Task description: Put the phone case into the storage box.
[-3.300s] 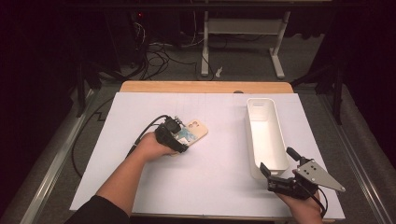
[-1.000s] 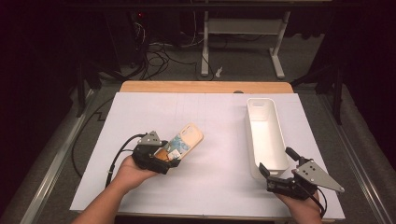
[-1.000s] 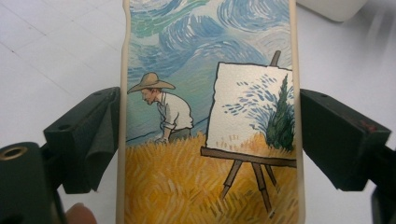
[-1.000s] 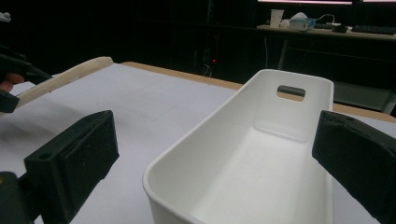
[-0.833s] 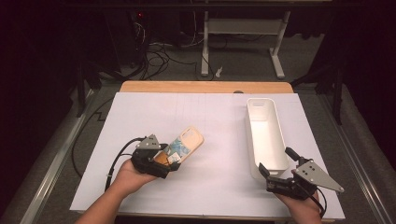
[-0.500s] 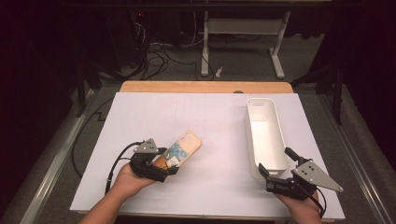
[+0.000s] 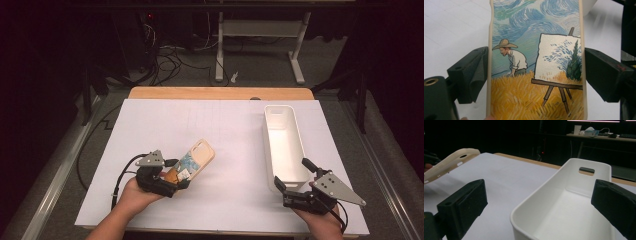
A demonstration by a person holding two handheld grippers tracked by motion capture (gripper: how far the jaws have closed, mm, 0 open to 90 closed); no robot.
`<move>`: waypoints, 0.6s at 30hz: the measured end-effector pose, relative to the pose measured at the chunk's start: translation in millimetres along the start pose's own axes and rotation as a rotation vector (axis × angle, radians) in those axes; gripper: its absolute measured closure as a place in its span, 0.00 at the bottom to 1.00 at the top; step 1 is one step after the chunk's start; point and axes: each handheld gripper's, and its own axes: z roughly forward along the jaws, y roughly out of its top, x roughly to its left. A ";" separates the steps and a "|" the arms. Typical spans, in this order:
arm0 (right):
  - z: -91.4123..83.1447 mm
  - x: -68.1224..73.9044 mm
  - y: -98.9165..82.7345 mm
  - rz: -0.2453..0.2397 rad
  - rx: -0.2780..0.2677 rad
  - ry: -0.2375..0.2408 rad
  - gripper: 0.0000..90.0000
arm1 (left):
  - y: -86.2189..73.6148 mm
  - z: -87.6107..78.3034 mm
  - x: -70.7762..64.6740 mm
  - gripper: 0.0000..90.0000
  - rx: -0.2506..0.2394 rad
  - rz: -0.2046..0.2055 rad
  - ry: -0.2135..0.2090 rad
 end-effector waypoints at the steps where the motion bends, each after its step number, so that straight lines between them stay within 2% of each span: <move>1: 0.2 0.9 0.7 -0.004 -0.004 0.008 0.01 | 0.5 -0.9 -0.3 0.14 -0.004 0.003 -0.002; 10: 2.6 13.7 10.1 -0.004 -0.018 0.060 0.01 | 3.1 -6.3 -7.4 0.14 -0.030 0.016 -0.045; 16: 9.0 22.6 17.6 -0.019 -0.009 0.088 0.01 | 8.2 -12.2 -16.3 0.14 -0.055 0.005 -0.104; 18: 12.2 25.3 20.5 -0.008 -0.006 0.102 0.02 | 9.1 -14.3 -18.9 0.14 -0.066 0.004 -0.127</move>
